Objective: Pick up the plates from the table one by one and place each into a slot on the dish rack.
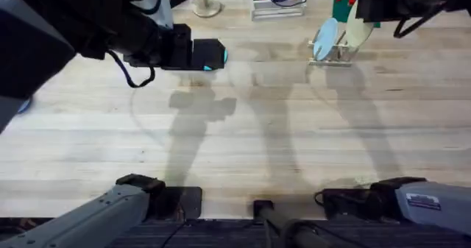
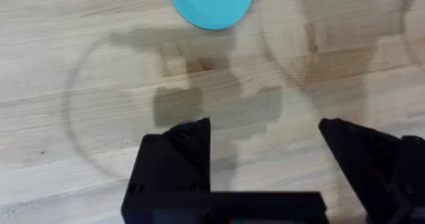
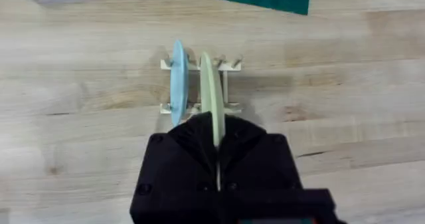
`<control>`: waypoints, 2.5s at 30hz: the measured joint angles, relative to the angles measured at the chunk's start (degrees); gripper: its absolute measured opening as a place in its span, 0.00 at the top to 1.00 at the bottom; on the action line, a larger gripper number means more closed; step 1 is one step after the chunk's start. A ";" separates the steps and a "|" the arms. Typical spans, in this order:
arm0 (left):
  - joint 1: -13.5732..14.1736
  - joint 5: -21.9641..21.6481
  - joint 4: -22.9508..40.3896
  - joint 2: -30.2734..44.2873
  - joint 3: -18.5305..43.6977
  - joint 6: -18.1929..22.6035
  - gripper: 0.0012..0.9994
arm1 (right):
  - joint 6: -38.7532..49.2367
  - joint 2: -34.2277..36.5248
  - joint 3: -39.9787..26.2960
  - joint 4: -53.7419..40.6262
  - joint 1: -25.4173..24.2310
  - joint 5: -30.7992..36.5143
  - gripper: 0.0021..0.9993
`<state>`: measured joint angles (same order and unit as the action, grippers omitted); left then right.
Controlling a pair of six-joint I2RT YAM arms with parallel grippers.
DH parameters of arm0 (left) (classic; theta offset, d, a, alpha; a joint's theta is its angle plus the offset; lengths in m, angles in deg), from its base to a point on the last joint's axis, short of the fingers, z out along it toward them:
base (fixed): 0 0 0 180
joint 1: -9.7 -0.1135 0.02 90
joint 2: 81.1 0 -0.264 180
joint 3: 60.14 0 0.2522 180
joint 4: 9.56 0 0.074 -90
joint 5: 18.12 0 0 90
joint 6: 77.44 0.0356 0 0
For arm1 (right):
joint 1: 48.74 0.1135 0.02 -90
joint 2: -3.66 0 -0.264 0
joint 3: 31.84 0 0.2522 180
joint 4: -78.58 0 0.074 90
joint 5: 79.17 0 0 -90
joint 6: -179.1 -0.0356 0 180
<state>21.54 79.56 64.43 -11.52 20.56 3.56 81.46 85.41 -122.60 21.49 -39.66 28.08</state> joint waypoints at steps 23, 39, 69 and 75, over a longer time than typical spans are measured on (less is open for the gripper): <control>0.00 0.00 0.00 0.00 0.00 0.00 0.01 | -0.07 5.56 0.00 4.16 -0.25 -0.15 0.98; 0.00 0.00 0.00 0.00 0.00 0.00 0.01 | -0.48 8.48 0.00 5.81 -0.26 -0.15 0.98; 0.00 -0.01 0.01 0.00 0.00 0.00 0.01 | -1.55 12.77 0.00 7.38 -0.33 -0.60 0.98; 0.00 -0.01 0.00 0.00 0.00 0.00 0.01 | -1.55 12.77 0.00 7.38 -0.33 -0.61 0.97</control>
<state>21.54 79.55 64.43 -11.52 20.56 3.56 79.91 98.18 -122.60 28.87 -39.99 27.47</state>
